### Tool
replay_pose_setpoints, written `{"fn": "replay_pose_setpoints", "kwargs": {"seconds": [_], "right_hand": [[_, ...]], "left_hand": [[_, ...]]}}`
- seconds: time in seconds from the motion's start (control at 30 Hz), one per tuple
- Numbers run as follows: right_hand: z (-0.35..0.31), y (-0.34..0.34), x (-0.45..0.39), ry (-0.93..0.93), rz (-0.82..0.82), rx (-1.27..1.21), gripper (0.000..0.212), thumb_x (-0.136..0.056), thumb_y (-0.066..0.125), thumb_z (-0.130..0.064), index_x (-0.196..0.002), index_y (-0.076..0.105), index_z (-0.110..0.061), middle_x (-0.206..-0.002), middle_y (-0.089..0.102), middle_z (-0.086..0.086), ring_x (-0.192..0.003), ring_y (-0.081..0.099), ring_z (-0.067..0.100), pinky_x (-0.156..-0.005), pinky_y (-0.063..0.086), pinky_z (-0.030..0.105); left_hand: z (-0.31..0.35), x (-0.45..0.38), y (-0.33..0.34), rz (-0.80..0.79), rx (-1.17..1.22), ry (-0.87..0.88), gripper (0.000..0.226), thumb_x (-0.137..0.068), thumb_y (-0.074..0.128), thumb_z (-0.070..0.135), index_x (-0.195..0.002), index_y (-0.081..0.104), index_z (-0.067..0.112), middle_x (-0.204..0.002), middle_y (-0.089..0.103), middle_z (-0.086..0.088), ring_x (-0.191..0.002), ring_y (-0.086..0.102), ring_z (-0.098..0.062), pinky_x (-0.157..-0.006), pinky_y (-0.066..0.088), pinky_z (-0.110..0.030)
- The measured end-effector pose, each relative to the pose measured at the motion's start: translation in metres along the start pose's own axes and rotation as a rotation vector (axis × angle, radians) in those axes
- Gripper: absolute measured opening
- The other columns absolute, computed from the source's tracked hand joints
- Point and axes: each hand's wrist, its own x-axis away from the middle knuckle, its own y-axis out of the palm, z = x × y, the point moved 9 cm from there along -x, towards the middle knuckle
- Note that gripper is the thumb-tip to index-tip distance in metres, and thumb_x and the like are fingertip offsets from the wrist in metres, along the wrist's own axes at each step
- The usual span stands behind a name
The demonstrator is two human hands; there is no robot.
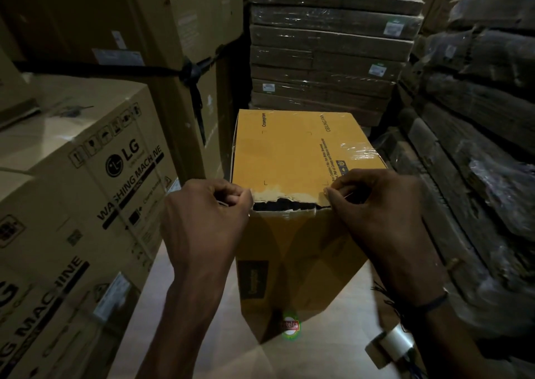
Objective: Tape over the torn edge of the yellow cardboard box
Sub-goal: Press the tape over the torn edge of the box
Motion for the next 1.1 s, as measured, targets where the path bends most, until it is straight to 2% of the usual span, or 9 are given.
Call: {"fn": "replay_pose_setpoints", "kwargs": {"seconds": [0.23, 0.43, 0.6, 0.7, 0.73, 0.83, 0.93, 1.0, 1.1], "right_hand": [[-0.001, -0.006, -0.001, -0.009, 0.012, 0.008, 0.016, -0.083, 0.089, -0.022, -0.097, 0.081, -0.019, -0.09, 0.075, -0.006, -0.067, 0.068, -0.002, -0.063, 0.054, 0.015], [0.004, -0.01, 0.0, -0.015, 0.044, -0.004, 0.012, -0.085, 0.086, -0.022, -0.092, 0.077, -0.026, -0.087, 0.073, -0.013, -0.067, 0.068, 0.0, -0.066, 0.061, 0.029], [0.013, -0.013, 0.003, -0.018, 0.023, -0.061, 0.009, -0.089, 0.082, -0.018, -0.094, 0.078, -0.022, -0.086, 0.072, -0.011, -0.07, 0.066, -0.006, -0.06, 0.053, 0.008], [0.017, -0.014, 0.005, -0.013, 0.012, -0.095, 0.006, -0.092, 0.079, -0.02, -0.097, 0.078, -0.023, -0.089, 0.074, -0.011, -0.072, 0.071, 0.003, -0.063, 0.059, 0.02], [0.018, -0.015, 0.006, -0.008, 0.016, -0.091, 0.006, -0.093, 0.078, -0.022, -0.099, 0.078, -0.024, -0.091, 0.074, -0.013, -0.072, 0.072, 0.005, -0.063, 0.06, 0.024], [0.01, -0.02, 0.008, -0.024, 0.059, -0.003, 0.014, -0.096, 0.072, -0.029, -0.108, 0.076, -0.033, -0.102, 0.072, -0.021, -0.073, 0.068, 0.001, -0.064, 0.062, 0.037], [-0.011, -0.009, 0.011, -0.127, 0.003, 0.1, 0.024, -0.102, 0.061, -0.031, -0.123, 0.072, -0.036, -0.121, 0.071, -0.014, -0.098, 0.059, 0.006, -0.079, 0.056, 0.038], [-0.026, 0.011, 0.018, -0.196, -0.112, 0.146, 0.033, -0.106, 0.049, -0.033, -0.133, 0.067, -0.036, -0.138, 0.065, -0.012, -0.12, 0.043, 0.005, -0.091, 0.045, 0.033], [-0.043, 0.036, 0.034, -0.273, -0.227, 0.206, 0.052, -0.099, 0.034, -0.042, -0.142, 0.062, -0.034, -0.151, 0.055, -0.013, -0.138, 0.038, 0.014, -0.105, 0.041, 0.041]], "left_hand": [[0.0, -0.005, -0.003, -0.031, -0.011, -0.012, 0.015, -0.083, 0.082, 0.037, -0.09, 0.08, 0.024, -0.065, 0.06, 0.019, -0.064, 0.06, 0.009, -0.062, 0.05, -0.016], [-0.002, -0.004, -0.003, -0.028, 0.018, -0.072, 0.029, -0.082, 0.084, 0.036, -0.105, 0.074, 0.022, -0.072, 0.069, 0.012, -0.069, 0.068, 0.002, -0.068, 0.057, -0.023], [-0.007, -0.001, -0.003, -0.044, 0.038, -0.127, 0.038, -0.083, 0.083, 0.041, -0.112, 0.065, 0.024, -0.081, 0.072, 0.005, -0.071, 0.067, 0.002, -0.058, 0.038, -0.012], [-0.014, 0.001, 0.003, -0.1, 0.114, -0.168, 0.028, -0.088, 0.08, 0.035, -0.109, 0.062, 0.026, -0.085, 0.071, 0.006, -0.061, 0.069, 0.004, -0.051, 0.043, -0.006], [-0.015, 0.001, 0.004, -0.112, 0.132, -0.176, 0.025, -0.09, 0.078, 0.033, -0.108, 0.061, 0.028, -0.088, 0.071, 0.006, -0.063, 0.071, 0.002, -0.053, 0.047, -0.007], [-0.011, 0.0, -0.001, -0.072, 0.018, -0.117, 0.02, -0.094, 0.071, 0.035, -0.112, 0.063, 0.029, -0.098, 0.069, 0.006, -0.086, 0.071, -0.014, -0.074, 0.059, -0.035], [0.013, 0.003, -0.005, -0.036, -0.125, 0.047, 0.029, -0.1, 0.057, 0.038, -0.128, 0.062, 0.029, -0.128, 0.057, -0.001, -0.111, 0.058, -0.018, -0.083, 0.047, -0.034], [0.037, 0.012, 0.005, -0.13, -0.197, 0.21, 0.038, -0.1, 0.05, 0.042, -0.136, 0.06, 0.035, -0.141, 0.049, 0.002, -0.128, 0.047, -0.018, -0.102, 0.045, -0.044], [0.053, 0.028, 0.025, -0.295, -0.285, 0.333, 0.049, -0.096, 0.042, 0.048, -0.144, 0.053, 0.044, -0.158, 0.036, 0.009, -0.147, 0.027, -0.014, -0.12, 0.02, -0.051]]}}
